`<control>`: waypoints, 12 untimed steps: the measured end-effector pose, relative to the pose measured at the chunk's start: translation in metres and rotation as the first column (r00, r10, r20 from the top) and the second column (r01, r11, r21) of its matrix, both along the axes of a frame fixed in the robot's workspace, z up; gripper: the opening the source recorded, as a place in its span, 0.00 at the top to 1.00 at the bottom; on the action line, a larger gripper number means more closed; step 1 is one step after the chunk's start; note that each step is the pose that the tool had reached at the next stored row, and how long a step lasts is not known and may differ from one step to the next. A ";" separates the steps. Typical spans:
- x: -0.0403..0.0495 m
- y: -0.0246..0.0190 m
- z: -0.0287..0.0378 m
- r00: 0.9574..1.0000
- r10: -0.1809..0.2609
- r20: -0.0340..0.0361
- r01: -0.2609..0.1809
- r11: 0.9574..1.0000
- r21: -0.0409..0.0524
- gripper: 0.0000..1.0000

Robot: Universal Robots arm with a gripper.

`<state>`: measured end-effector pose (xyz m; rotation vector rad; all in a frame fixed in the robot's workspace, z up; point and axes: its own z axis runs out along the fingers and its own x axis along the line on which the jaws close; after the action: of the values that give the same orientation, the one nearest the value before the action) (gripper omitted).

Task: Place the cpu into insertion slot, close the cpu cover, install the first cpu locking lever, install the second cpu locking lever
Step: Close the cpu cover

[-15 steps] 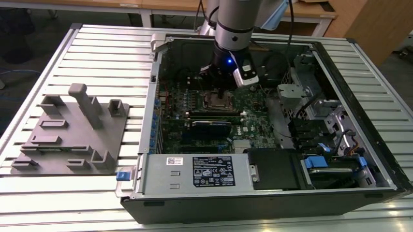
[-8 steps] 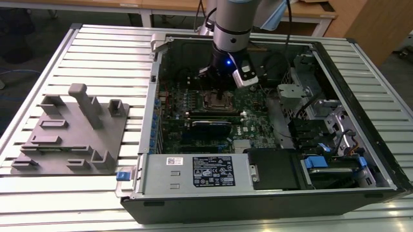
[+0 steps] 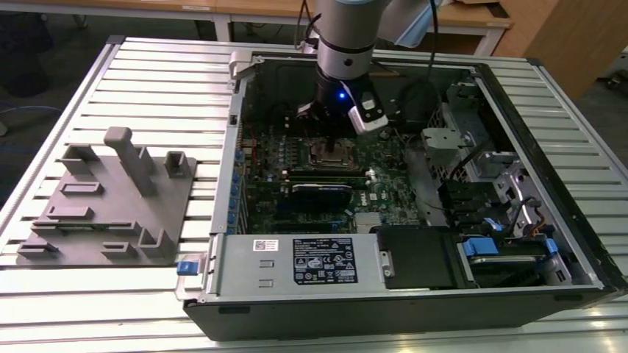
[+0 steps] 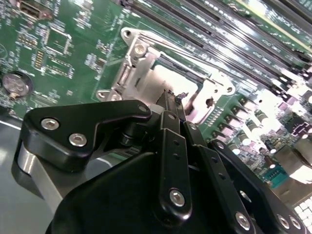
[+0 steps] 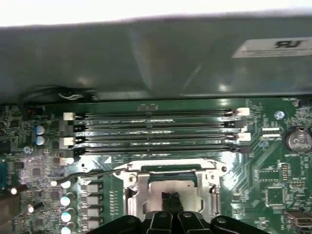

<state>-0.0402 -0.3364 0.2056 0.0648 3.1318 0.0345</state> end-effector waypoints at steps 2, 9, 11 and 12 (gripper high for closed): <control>-0.0048 0.0000 -0.0003 1.000 0.000 0.004 0.000 1.000 0.000 0.89; -0.0232 0.0001 -0.0025 1.000 0.000 0.019 0.000 1.000 0.000 0.89; -0.0265 0.0000 -0.0037 1.000 0.001 0.023 -0.001 1.000 0.000 0.89; -0.0278 0.0000 -0.0041 1.000 0.001 0.025 -0.001 1.000 0.000 0.89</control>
<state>-0.0680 -0.3364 0.2016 0.0628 3.1072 0.0352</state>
